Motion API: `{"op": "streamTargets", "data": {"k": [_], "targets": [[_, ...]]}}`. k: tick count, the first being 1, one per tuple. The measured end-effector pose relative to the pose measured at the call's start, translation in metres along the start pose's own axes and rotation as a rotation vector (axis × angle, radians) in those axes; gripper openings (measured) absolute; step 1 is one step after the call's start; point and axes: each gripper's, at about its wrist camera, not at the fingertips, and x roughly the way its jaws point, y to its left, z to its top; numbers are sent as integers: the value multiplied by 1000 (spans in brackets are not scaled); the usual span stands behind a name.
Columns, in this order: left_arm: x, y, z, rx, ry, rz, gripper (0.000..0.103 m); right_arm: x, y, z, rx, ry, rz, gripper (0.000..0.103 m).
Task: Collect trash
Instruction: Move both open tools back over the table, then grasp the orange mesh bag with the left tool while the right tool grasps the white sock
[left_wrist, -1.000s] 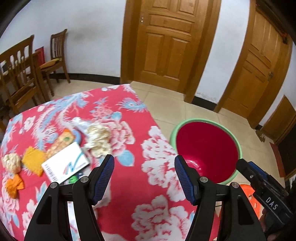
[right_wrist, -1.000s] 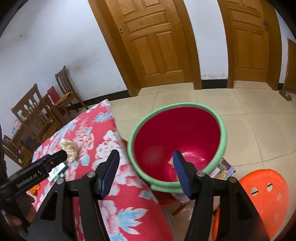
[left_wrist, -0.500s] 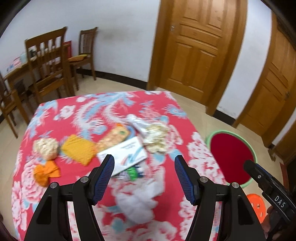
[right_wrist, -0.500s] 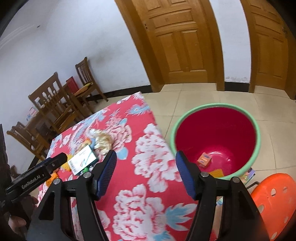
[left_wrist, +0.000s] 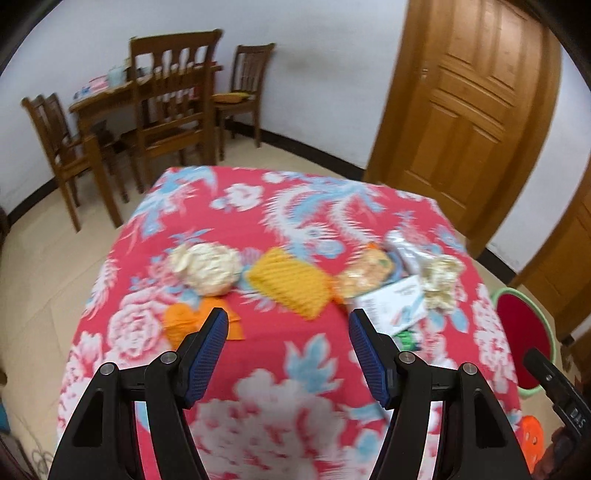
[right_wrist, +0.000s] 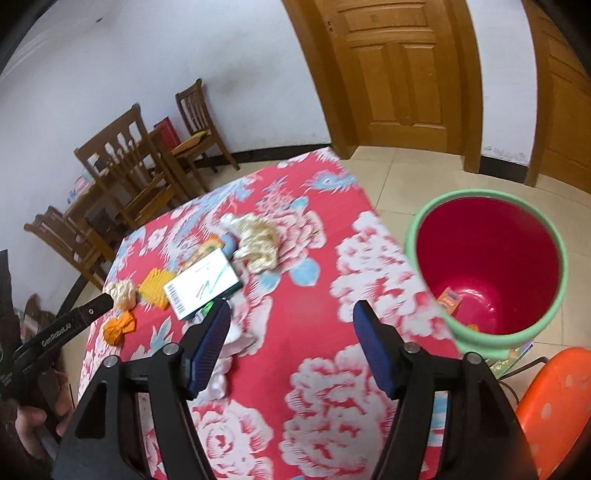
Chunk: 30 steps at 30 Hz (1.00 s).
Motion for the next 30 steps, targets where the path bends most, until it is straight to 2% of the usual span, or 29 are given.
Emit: {"op": "streamTargets", "data": {"k": [8, 14, 21, 30], "targets": [[18, 44, -9, -54, 34, 67, 69, 21, 28, -15, -33, 61, 19, 71], [35, 66, -15, -84, 63, 89, 69, 36, 42, -23, -54, 108, 21, 71], [53, 77, -17, -103, 87, 86, 69, 53, 54, -32, -68, 155, 22, 71], [61, 79, -18, -92, 72, 84, 67, 67, 63, -39, -85, 191, 34, 71]]}}
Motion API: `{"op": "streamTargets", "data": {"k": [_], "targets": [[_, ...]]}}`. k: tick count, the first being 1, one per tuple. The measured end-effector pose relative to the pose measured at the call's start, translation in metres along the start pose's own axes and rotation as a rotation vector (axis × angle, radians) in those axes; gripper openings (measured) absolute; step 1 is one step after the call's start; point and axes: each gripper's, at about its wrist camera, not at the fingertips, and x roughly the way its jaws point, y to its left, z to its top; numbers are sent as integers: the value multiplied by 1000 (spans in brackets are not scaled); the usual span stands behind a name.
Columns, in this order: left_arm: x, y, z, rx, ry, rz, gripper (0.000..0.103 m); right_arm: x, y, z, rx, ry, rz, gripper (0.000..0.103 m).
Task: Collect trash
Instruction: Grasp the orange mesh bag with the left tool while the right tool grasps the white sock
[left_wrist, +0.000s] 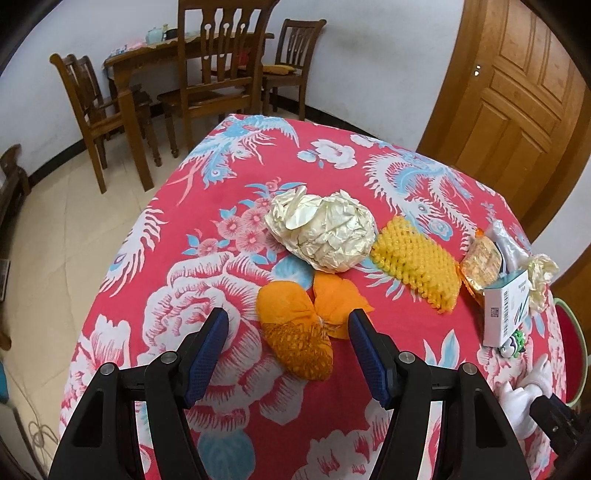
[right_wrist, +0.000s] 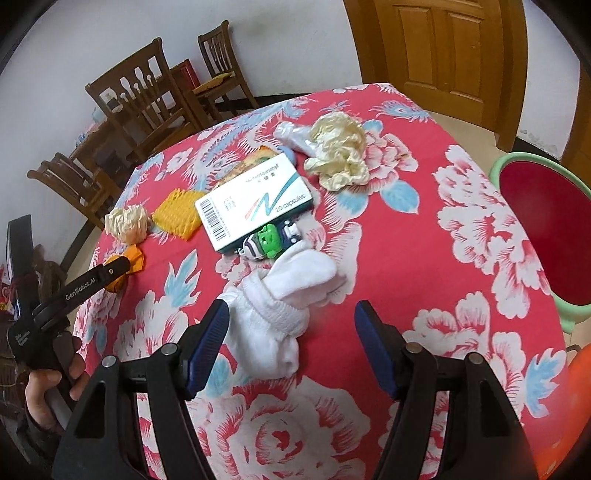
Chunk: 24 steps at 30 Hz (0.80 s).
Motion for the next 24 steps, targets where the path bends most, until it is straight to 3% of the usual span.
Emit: {"op": "streamTargets", "data": {"k": [6, 13, 17, 24], "targets": [[3, -3, -2, 16, 2, -29, 47, 9, 1, -2, 8, 22, 20, 70], [-2, -5, -4, 23, -11, -38, 33, 12, 8, -5, -24, 33, 49, 40], [-9, -7, -5, 26, -16, -59, 31, 8, 8, -7, -38, 24, 53, 29], [-28, -19, -7, 52, -38, -96, 31, -6, 2, -8, -28, -2, 66, 27]]}}
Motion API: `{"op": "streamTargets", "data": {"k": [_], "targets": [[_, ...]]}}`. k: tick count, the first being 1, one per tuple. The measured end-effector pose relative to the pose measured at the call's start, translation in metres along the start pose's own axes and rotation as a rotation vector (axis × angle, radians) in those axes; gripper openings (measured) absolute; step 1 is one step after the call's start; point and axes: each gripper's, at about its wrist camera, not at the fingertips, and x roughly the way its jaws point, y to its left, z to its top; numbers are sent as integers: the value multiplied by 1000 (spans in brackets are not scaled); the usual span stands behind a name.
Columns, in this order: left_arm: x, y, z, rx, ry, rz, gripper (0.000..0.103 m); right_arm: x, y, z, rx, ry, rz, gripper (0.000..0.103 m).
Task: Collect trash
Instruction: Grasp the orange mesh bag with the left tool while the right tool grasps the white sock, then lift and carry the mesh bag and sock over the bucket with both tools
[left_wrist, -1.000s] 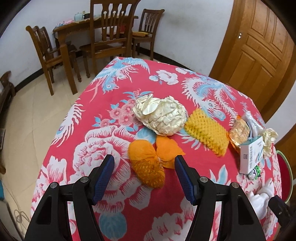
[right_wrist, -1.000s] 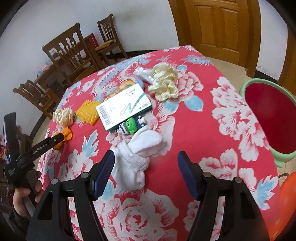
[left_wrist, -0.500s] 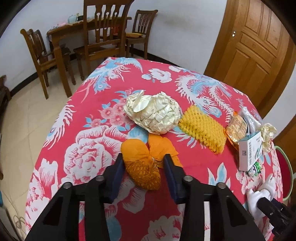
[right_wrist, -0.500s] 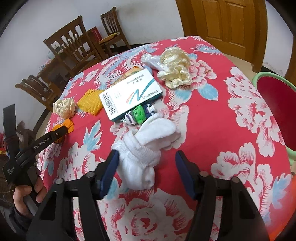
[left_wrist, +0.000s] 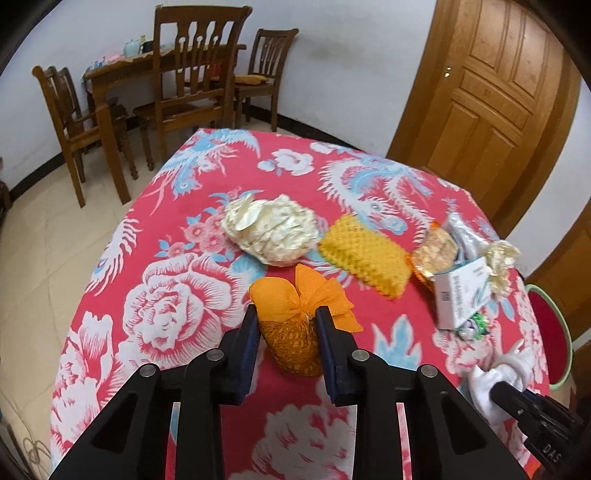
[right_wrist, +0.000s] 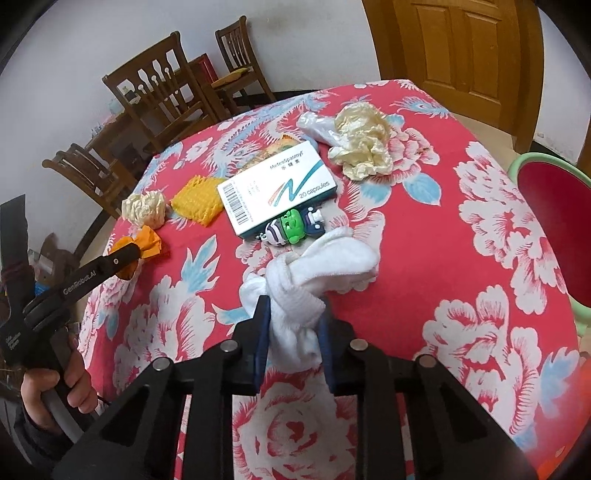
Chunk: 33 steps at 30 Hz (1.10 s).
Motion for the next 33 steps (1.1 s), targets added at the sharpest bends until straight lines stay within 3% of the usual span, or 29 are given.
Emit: {"op": "streamTargets", "data": {"k": [21, 33], "targets": [[-45, -74, 4, 120, -62, -117, 31, -57, -45, 11, 84, -136, -26, 27], [-53, -137, 6, 207, -73, -197, 31, -98, -90, 18, 149, -230, -101, 27]]}}
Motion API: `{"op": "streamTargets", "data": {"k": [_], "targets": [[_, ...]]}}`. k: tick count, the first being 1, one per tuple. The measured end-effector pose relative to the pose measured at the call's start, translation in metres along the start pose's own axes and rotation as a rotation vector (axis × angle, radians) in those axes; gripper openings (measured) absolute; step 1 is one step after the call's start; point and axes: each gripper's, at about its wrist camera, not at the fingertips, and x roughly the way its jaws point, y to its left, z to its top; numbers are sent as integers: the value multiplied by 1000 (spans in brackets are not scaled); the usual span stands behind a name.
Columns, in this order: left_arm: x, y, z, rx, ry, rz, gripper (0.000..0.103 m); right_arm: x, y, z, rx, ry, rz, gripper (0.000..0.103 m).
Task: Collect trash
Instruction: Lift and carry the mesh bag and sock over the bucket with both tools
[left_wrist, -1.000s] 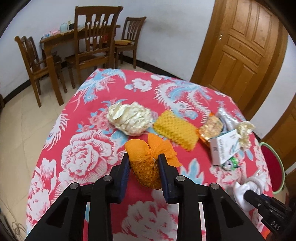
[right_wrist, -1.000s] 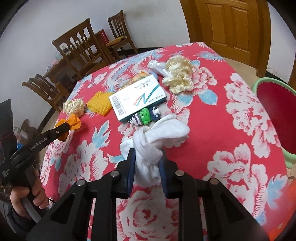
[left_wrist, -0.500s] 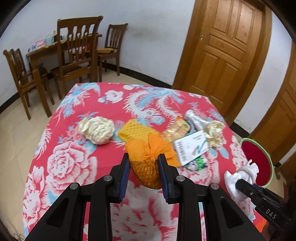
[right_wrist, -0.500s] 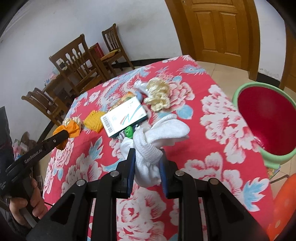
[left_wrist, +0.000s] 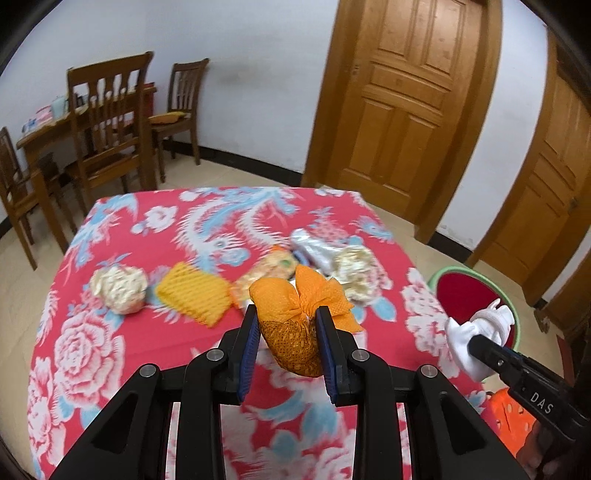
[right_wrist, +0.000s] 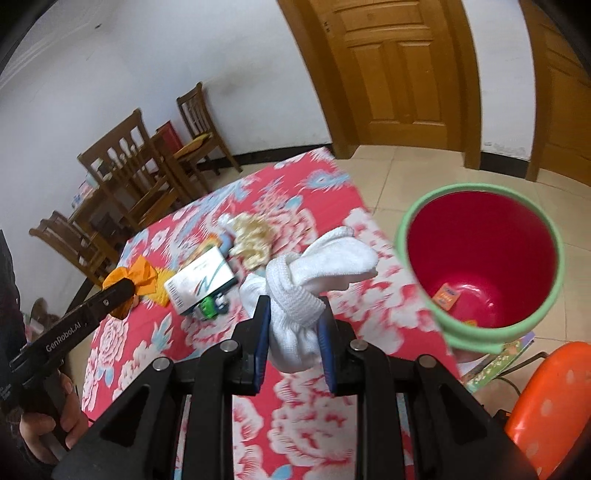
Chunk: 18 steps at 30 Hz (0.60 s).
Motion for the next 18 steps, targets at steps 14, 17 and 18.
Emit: {"op": "streamTargets", "data": {"k": [14, 17, 18], "targets": [[22, -70, 11, 89, 19, -95, 30, -17, -52, 13, 82, -48, -85, 27], [29, -85, 13, 109, 26, -110, 30, -18, -65, 14, 103, -49, -98, 27], [30, -90, 13, 114, 28, -114, 30, -17, -69, 14, 110, -49, -102, 27]]}}
